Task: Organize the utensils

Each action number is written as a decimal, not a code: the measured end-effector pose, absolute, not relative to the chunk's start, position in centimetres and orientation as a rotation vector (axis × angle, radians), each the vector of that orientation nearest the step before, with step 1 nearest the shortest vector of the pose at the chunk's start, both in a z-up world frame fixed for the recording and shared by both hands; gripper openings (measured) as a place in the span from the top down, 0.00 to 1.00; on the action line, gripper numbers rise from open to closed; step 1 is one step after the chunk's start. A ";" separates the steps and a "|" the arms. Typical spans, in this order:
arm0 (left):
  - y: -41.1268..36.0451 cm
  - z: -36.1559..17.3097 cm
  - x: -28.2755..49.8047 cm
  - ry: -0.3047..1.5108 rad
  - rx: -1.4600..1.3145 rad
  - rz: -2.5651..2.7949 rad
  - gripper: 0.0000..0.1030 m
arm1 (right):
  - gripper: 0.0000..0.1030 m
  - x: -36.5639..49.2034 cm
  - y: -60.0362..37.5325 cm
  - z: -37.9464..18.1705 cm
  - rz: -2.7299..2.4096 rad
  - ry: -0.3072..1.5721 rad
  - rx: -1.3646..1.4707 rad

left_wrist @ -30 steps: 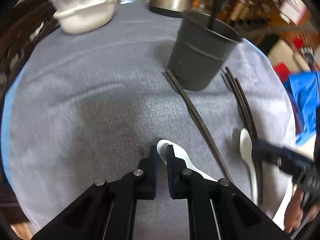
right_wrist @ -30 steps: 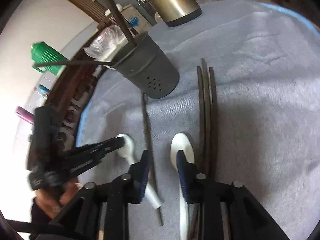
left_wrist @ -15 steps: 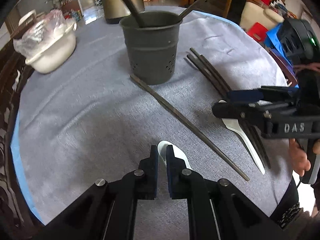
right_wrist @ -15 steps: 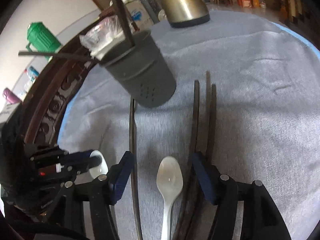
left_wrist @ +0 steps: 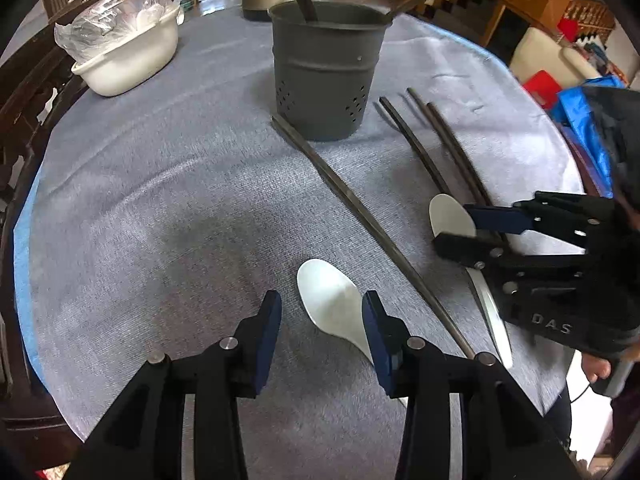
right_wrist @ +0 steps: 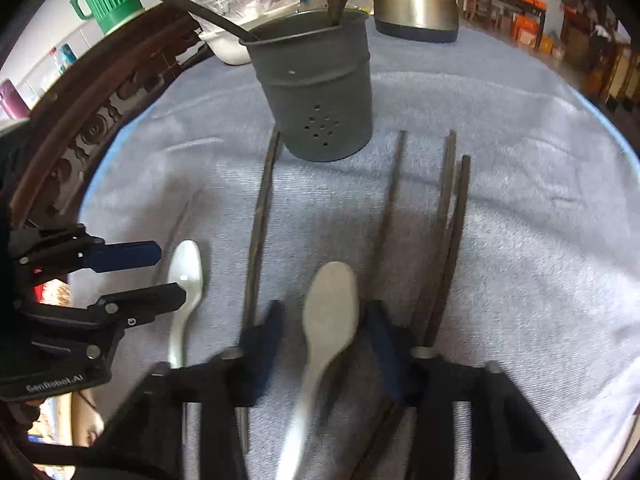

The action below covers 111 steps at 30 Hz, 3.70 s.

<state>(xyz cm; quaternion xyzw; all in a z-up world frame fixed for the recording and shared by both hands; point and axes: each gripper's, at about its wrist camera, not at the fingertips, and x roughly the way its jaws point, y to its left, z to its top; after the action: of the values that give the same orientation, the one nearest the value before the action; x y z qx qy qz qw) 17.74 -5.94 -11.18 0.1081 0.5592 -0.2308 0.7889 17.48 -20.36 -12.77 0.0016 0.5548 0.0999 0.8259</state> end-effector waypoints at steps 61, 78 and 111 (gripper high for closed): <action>-2.6 -5.7 13.8 1.027 0.090 -0.516 0.95 | 0.84 15.9 -17.5 -12.6 0.201 1.208 -0.178; -1.0 2.8 15.7 0.734 -0.032 -0.480 0.95 | 0.91 17.6 -22.4 -3.1 0.351 0.787 0.280; -6.9 5.4 28.0 0.519 -0.210 -0.153 0.94 | 0.90 30.8 -21.3 2.6 -0.017 0.425 0.223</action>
<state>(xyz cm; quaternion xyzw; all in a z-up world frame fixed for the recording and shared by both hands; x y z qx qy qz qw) 28.01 -6.92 5.39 -0.1035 0.2560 -0.0756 0.9581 30.77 -21.27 2.59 0.1103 0.2107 -0.0083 0.9713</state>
